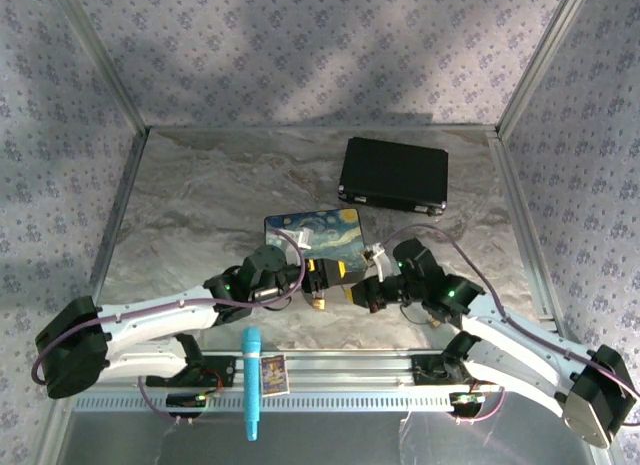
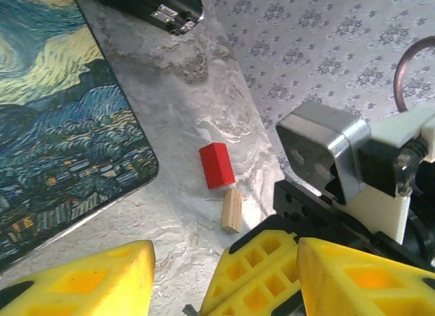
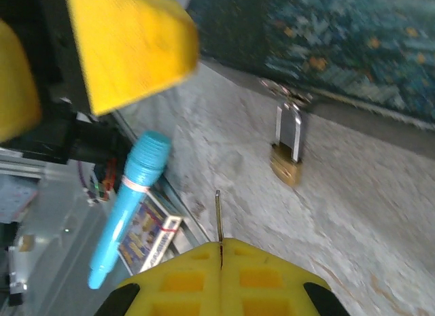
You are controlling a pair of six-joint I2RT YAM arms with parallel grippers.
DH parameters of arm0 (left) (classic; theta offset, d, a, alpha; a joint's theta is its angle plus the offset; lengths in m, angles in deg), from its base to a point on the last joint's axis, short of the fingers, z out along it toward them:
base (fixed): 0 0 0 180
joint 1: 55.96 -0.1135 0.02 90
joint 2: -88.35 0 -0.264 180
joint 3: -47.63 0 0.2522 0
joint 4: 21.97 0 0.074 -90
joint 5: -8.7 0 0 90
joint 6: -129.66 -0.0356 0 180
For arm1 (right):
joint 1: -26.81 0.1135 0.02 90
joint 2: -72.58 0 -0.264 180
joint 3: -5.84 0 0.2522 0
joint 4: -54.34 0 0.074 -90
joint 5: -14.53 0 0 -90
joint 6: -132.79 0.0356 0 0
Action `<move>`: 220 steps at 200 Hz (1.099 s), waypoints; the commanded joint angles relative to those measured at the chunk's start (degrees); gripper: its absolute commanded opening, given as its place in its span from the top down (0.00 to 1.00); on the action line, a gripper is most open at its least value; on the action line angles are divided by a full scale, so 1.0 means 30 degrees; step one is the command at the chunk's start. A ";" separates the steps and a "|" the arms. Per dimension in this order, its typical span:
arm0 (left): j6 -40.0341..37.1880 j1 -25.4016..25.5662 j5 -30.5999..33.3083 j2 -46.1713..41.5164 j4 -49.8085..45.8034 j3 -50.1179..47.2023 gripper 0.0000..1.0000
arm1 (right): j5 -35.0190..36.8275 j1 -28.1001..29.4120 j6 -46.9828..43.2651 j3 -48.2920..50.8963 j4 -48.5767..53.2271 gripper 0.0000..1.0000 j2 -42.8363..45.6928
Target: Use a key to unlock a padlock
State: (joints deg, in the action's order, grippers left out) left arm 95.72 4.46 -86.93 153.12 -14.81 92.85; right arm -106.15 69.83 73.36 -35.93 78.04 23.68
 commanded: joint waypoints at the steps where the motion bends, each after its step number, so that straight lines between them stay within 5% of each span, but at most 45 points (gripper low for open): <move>1: 0.0251 0.0074 -0.0086 -0.0234 0.1552 -0.0545 0.44 | -0.1986 -0.0513 0.0392 -0.0595 -0.2552 1.00 -0.0312; 85: 0.0964 0.0147 0.0086 -0.0119 0.3148 -0.1263 0.59 | -0.4061 -0.1933 0.2457 -0.0478 -0.6515 1.00 -0.0934; 154: 0.1535 0.0149 -0.0293 -0.0130 0.3891 -0.1639 0.98 | -0.3807 -0.2169 0.2906 -0.0500 -0.7616 1.00 -0.1313; 174: 0.2083 0.0081 0.0417 -0.0367 0.3485 -0.1523 1.00 | -0.3159 -0.2315 0.3289 -0.0418 -0.7754 0.54 -0.1285; 188: 0.2283 -0.0150 0.0888 -0.0732 0.3676 -0.1578 1.00 | -0.2394 -0.2544 0.3824 -0.0084 -0.8398 0.36 -0.0979; 220: 0.3133 -0.0932 0.1795 -0.1435 0.4158 -0.1447 1.00 | -0.1524 -0.2714 0.6774 0.1158 -1.3260 0.30 -0.0996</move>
State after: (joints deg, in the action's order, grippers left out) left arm 102.89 3.04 -83.67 150.13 -2.94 88.48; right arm -112.99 62.03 86.13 -34.31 53.36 20.07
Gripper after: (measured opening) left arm 0.045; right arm 0.703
